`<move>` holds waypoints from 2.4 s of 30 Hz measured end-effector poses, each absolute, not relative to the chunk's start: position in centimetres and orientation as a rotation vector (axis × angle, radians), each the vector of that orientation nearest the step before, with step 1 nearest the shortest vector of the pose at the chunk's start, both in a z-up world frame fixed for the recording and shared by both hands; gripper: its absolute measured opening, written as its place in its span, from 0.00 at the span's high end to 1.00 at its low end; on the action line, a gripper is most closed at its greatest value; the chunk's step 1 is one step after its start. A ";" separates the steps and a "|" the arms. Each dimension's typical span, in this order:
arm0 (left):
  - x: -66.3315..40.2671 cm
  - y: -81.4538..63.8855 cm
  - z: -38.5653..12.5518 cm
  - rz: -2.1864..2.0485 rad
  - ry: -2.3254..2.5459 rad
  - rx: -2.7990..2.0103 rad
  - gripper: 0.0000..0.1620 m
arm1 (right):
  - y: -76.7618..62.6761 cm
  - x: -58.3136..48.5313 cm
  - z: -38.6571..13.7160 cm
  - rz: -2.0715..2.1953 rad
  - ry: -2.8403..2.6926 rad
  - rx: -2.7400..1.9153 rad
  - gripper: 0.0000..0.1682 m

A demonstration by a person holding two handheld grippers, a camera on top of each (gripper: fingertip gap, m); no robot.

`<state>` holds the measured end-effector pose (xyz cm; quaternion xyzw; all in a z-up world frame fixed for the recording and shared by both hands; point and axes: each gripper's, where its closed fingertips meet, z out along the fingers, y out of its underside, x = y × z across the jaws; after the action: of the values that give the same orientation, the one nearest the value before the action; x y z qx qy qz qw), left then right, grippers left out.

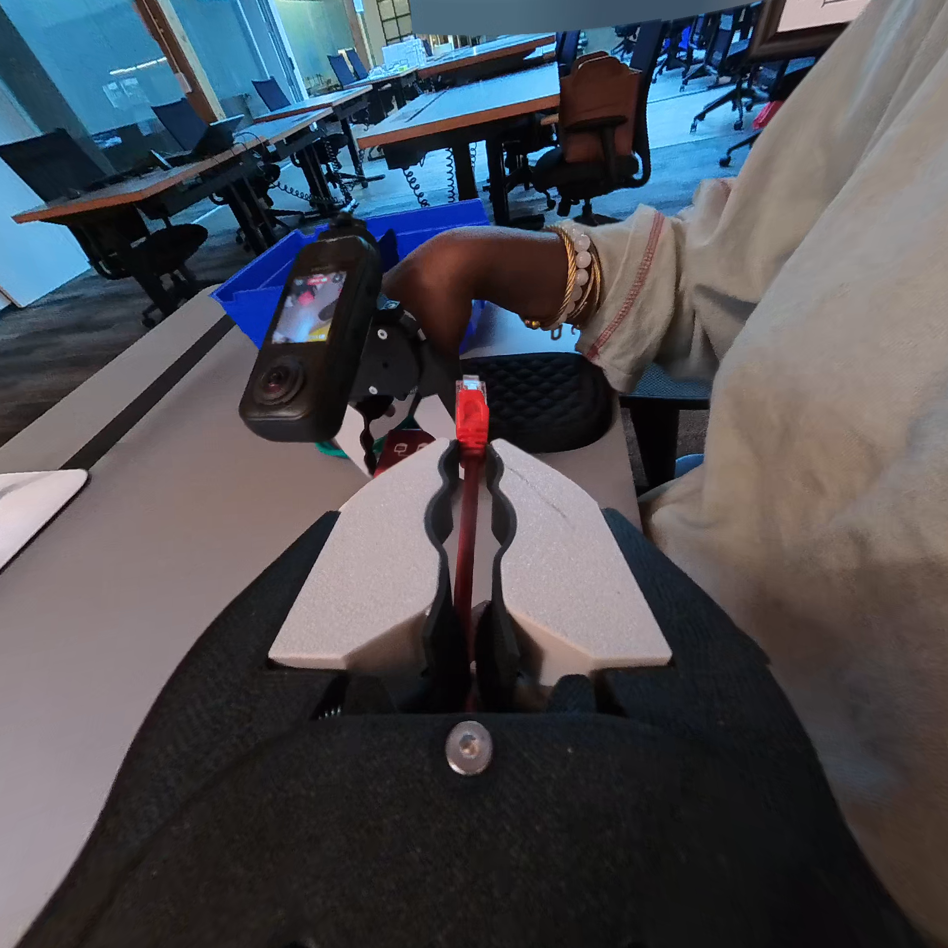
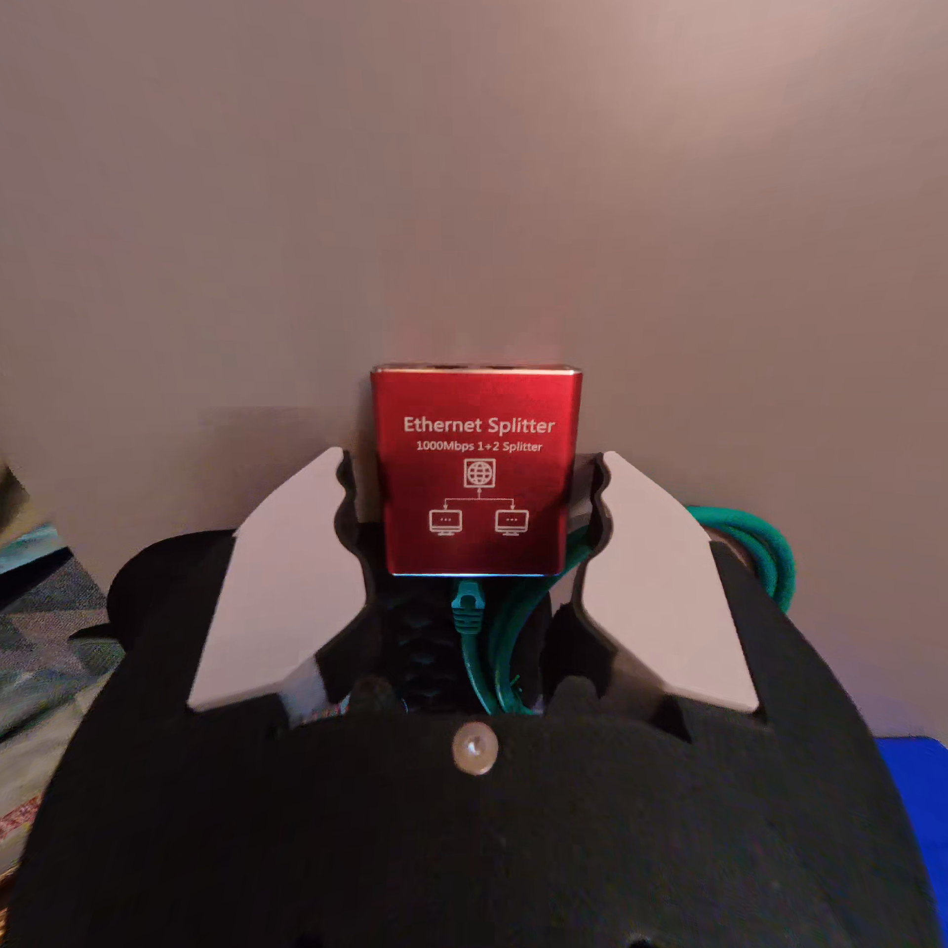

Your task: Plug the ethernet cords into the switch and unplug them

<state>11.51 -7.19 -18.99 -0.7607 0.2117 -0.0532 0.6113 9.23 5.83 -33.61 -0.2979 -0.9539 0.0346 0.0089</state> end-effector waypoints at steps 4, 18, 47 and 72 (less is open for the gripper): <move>10.8 -7.0 -19.6 -0.092 0.464 -1.790 0.94 | 5.2 8.7 -33.3 0.259 -2.949 -0.858 0.58; 10.4 -3.3 -24.6 -0.006 0.548 -2.004 0.94 | 1.8 11.7 -27.6 0.897 -2.704 -0.682 0.59; 11.8 -2.2 -27.2 -0.133 0.596 -2.067 0.95 | 1.3 11.9 -29.4 0.771 -2.624 -0.544 0.59; -13.0 -29.8 -22.9 0.607 -0.532 -2.312 0.66 | 2.9 10.3 -30.5 0.757 -2.591 -0.741 0.59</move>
<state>-12.97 -29.78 -22.87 -0.8881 -0.2043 0.2332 0.3394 10.26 2.93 -30.48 -0.2608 -0.9120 0.2667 0.1705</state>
